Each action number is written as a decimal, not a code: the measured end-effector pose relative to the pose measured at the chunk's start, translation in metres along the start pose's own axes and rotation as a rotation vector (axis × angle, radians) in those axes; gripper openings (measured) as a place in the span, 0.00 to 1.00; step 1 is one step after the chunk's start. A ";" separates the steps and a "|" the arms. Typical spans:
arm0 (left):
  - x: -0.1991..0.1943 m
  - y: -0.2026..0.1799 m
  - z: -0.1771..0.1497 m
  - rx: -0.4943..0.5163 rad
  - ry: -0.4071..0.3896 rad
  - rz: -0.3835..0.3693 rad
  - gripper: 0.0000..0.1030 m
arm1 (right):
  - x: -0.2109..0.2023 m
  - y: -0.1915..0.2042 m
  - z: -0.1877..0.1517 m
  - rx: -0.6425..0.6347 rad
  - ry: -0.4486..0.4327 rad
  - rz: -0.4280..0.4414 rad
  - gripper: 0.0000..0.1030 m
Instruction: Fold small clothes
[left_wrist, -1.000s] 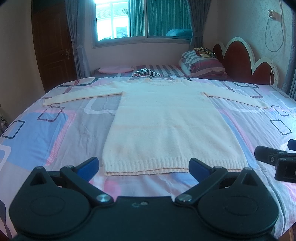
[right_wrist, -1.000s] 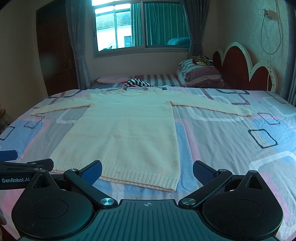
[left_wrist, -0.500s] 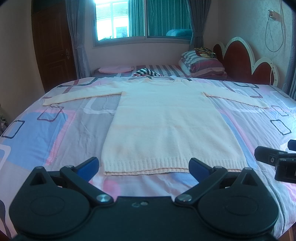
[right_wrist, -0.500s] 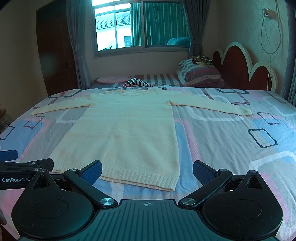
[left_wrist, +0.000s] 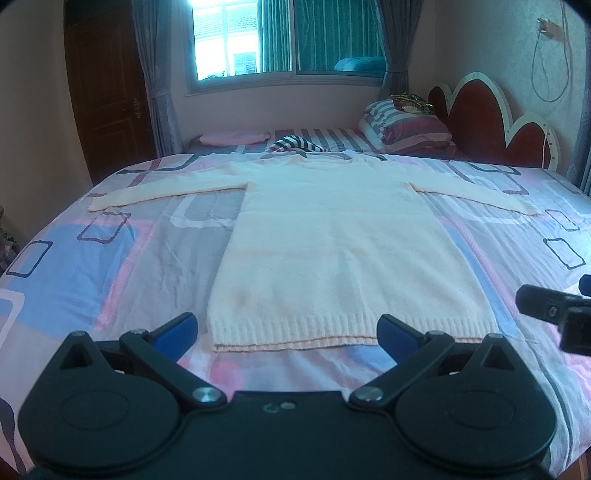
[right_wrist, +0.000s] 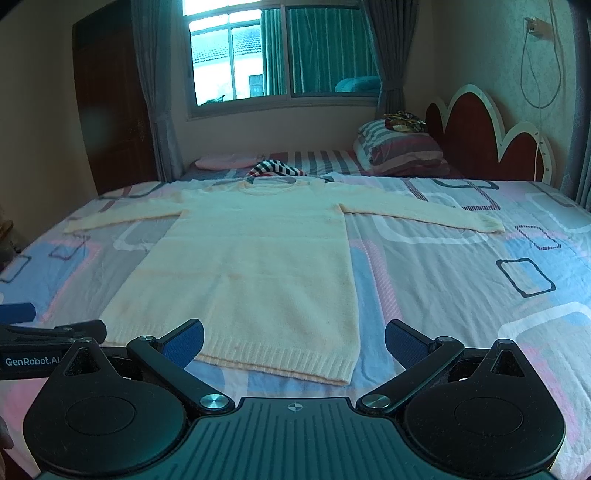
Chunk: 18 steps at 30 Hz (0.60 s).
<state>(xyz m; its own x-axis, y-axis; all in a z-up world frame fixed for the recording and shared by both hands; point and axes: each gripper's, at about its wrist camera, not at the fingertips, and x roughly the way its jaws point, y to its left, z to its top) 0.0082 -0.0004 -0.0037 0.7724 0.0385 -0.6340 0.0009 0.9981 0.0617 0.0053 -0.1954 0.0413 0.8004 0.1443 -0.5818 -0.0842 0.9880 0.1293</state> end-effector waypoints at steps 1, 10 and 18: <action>0.002 0.000 0.002 -0.001 -0.002 0.002 1.00 | 0.000 -0.001 0.002 0.005 -0.004 0.003 1.00; 0.028 -0.001 0.032 -0.014 -0.036 -0.044 1.00 | 0.019 -0.027 0.028 0.067 -0.044 -0.048 1.00; 0.071 -0.020 0.059 0.048 -0.096 -0.029 1.00 | 0.056 -0.074 0.062 0.143 -0.078 -0.158 1.00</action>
<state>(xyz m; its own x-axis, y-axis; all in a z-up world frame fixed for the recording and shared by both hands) 0.1002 -0.0200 -0.0046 0.8289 0.0027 -0.5594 0.0528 0.9952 0.0829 0.0933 -0.2637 0.0487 0.8411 -0.0220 -0.5405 0.1264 0.9795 0.1568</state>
